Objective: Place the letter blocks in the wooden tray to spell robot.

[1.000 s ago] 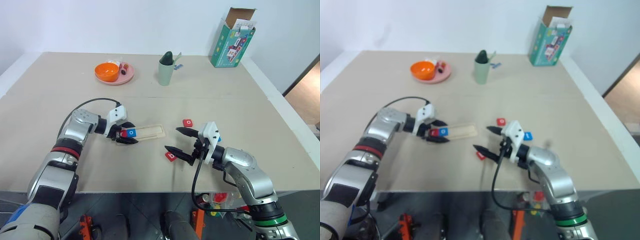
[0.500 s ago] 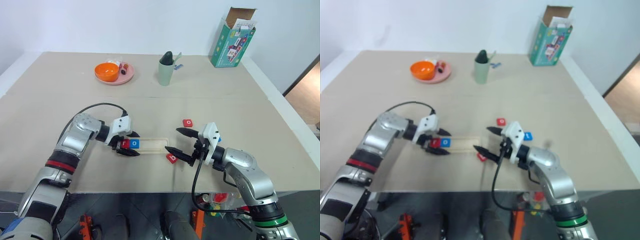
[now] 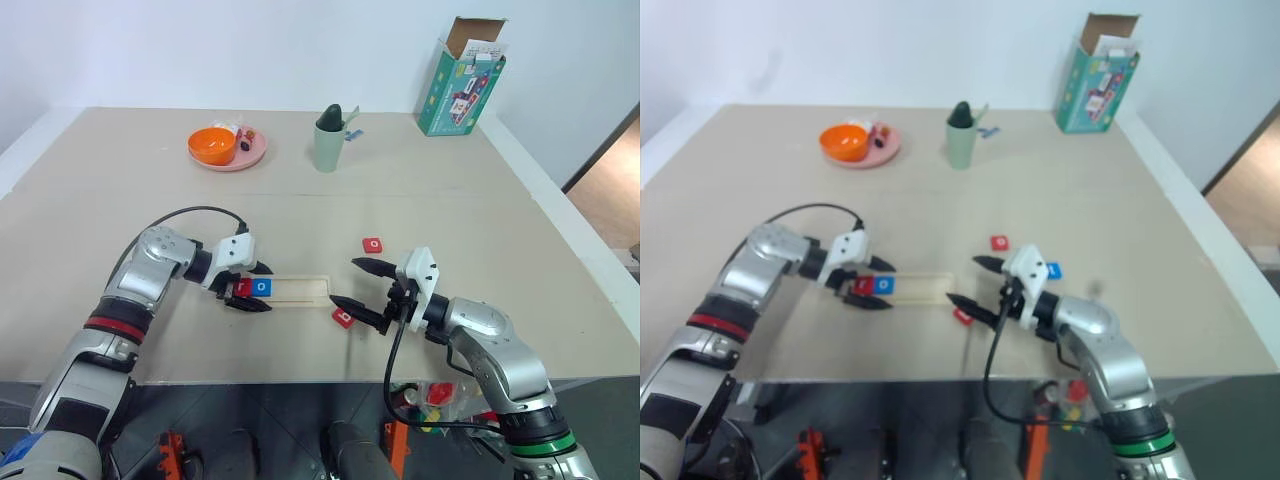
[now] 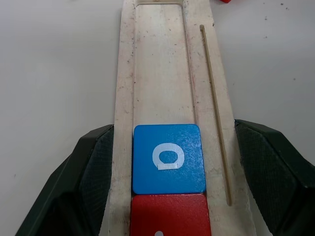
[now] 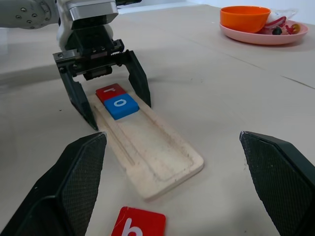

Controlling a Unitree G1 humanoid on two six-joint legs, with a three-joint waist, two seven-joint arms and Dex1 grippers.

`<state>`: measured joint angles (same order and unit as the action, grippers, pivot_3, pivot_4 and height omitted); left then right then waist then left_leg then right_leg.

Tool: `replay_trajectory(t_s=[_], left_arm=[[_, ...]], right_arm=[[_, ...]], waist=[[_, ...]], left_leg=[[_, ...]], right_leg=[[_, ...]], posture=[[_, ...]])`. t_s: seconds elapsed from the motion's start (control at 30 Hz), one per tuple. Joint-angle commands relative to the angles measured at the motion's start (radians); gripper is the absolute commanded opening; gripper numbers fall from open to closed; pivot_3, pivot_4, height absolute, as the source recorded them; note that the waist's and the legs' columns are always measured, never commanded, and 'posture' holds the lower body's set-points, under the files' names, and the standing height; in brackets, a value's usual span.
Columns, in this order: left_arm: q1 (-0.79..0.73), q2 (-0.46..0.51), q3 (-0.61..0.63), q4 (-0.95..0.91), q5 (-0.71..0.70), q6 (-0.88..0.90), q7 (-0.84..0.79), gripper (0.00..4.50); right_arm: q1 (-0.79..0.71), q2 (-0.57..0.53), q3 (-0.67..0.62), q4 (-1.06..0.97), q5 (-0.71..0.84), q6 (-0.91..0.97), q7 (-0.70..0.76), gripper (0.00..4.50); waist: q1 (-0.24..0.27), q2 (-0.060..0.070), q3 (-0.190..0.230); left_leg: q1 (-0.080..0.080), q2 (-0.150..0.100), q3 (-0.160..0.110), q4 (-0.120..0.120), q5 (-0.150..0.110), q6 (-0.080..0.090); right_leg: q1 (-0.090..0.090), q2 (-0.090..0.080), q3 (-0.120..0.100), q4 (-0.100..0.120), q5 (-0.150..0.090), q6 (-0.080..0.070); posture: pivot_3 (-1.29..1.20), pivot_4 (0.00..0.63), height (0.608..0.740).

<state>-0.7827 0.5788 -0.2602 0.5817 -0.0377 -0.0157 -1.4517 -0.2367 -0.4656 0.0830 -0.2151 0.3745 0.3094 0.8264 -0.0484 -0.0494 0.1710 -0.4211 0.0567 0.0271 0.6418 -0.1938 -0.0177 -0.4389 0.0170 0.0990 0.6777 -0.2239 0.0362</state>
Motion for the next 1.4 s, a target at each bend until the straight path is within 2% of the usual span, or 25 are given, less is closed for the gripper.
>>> replay_trajectory(t_s=[0.03, 0.17, 0.23, 0.27, 0.3, 0.53, 0.6, 0.73, 0.87, 1.03, 1.27, 1.4], left_arm=[[-0.016, 0.02, 0.002, 0.054, 0.013, -0.049, -0.02, 3.19], [-0.026, 0.011, -0.007, 0.096, 0.019, -0.078, -0.028, 3.19], [-0.029, 0.009, -0.007, 0.108, 0.024, -0.097, -0.02, 4.21], [-0.03, 0.008, -0.004, 0.109, 0.021, -0.101, -0.02, 4.44], [-0.031, 0.007, -0.003, 0.11, 0.019, -0.102, -0.021, 4.48], [-0.026, 0.079, 0.022, -0.024, -0.009, -0.075, -0.067, 4.48], [0.004, 0.111, 0.039, -0.142, -0.05, -0.003, -0.085, 4.48], [0.095, 0.176, 0.075, -0.388, -0.122, 0.141, -0.084, 4.48], [0.189, 0.215, 0.114, -0.613, -0.187, 0.279, -0.029, 4.48], [0.329, 0.16, 0.201, -0.84, -0.321, 0.414, 0.119, 4.48], [0.515, 0.126, 0.241, -0.964, -0.356, 0.371, 0.245, 4.48], [0.543, 0.129, 0.243, -0.992, -0.358, 0.371, 0.288, 4.48]], right_arm=[[0.001, -0.013, -0.01, -0.055, 0.007, 0.0, 0.001, 4.5], [0.005, -0.025, -0.02, -0.06, 0.01, 0.006, 0.003, 4.5], [0.006, -0.03, -0.024, -0.062, 0.012, 0.009, 0.002, 4.5], [0.007, -0.033, -0.025, -0.064, 0.014, 0.01, 0.002, 4.5], [0.008, -0.036, -0.027, -0.066, 0.015, 0.011, 0.003, 4.5], [0.014, -0.111, -0.022, -0.104, 0.035, 0.056, 0.055, 4.5], [0.035, -0.107, -0.018, -0.166, 0.073, 0.114, 0.034, 4.5], [0.105, -0.112, 0.016, -0.264, 0.031, 0.164, -0.031, 4.5], [0.146, -0.064, 0.024, -0.328, 0.033, 0.214, -0.128, 4.5], [0.133, 0.017, 0.051, -0.307, -0.041, 0.246, -0.274, 4.5], [0.125, 0.036, 0.079, -0.286, -0.081, 0.267, -0.314, 4.5], [0.132, 0.037, 0.087, -0.286, -0.09, 0.296, -0.324, 4.5]], waist=[[0.0, 0.0, 0.0], [0.0, 0.0, 0.0], [0.0, 0.0, 0.0], [0.0, 0.0, 0.0], [0.0, 0.0, 0.0], [-0.003, 0.0, 0.0], [-0.002, 0.0, 0.0], [0.0, 0.0, 0.0], [0.0, 0.0, 0.0], [-0.001, 0.0, 0.0], [0.0, 0.0, 0.0], [0.0, 0.0, 0.0]], left_leg=[[0.0, 0.0, 0.0, 0.0, 0.0, 0.0], [0.001, 0.0, 0.0, 0.0, 0.0, 0.0], [0.001, 0.0, 0.0, 0.0, 0.001, 0.001], [0.001, 0.0, 0.0, 0.0, 0.001, 0.001], [0.001, 0.0, 0.0, 0.0, 0.001, 0.001], [0.0, 0.0, 0.0, 0.0, 0.001, 0.001], [0.0, 0.001, 0.0, -0.001, 0.001, 0.001], [-0.001, 0.002, -0.001, -0.002, 0.001, 0.001], [-0.001, 0.002, 0.0, -0.002, 0.0, 0.001], [0.0, 0.002, 0.0, -0.001, 0.001, 0.0], [0.001, 0.001, 0.0, 0.0, 0.003, -0.004], [0.001, 0.001, 0.0, -0.001, 0.003, -0.004]], right_leg=[[0.0, 0.0, 0.0, 0.0, 0.0, 0.0], [0.0, 0.0, 0.0, 0.002, 0.0, 0.0], [0.0, 0.0, 0.0, 0.002, 0.0, 0.0], [0.0, 0.0, 0.0, 0.003, 0.0, 0.0], [0.0, 0.0, 0.0, 0.003, 0.0, 0.0], [-0.001, 0.001, 0.001, 0.003, 0.0, 0.0], [-0.002, 0.001, 0.0, 0.003, 0.0, 0.0], [-0.002, 0.001, -0.001, 0.003, -0.003, -0.001], [-0.003, 0.0, -0.001, 0.003, -0.004, -0.001], [-0.002, 0.0, -0.001, 0.003, -0.006, -0.006], [-0.001, 0.0, 0.0, 0.003, -0.005, -0.007], [-0.001, -0.001, 0.0, 0.003, -0.005, -0.007]], posture=[[0.0, 0.15, 0.74], [0.0, 0.15, 0.74], [0.0, 0.15, 0.74], [0.0, 0.15, 0.74], [0.0, 0.15, 0.74], [0.0, 0.15, 0.74], [0.0, 0.15, 0.74], [0.0, 0.15, 0.74], [0.0, 0.15, 0.74], [0.0, 0.15, 0.74], [0.0, 0.15, 0.74], [0.0, 0.15, 0.74]])
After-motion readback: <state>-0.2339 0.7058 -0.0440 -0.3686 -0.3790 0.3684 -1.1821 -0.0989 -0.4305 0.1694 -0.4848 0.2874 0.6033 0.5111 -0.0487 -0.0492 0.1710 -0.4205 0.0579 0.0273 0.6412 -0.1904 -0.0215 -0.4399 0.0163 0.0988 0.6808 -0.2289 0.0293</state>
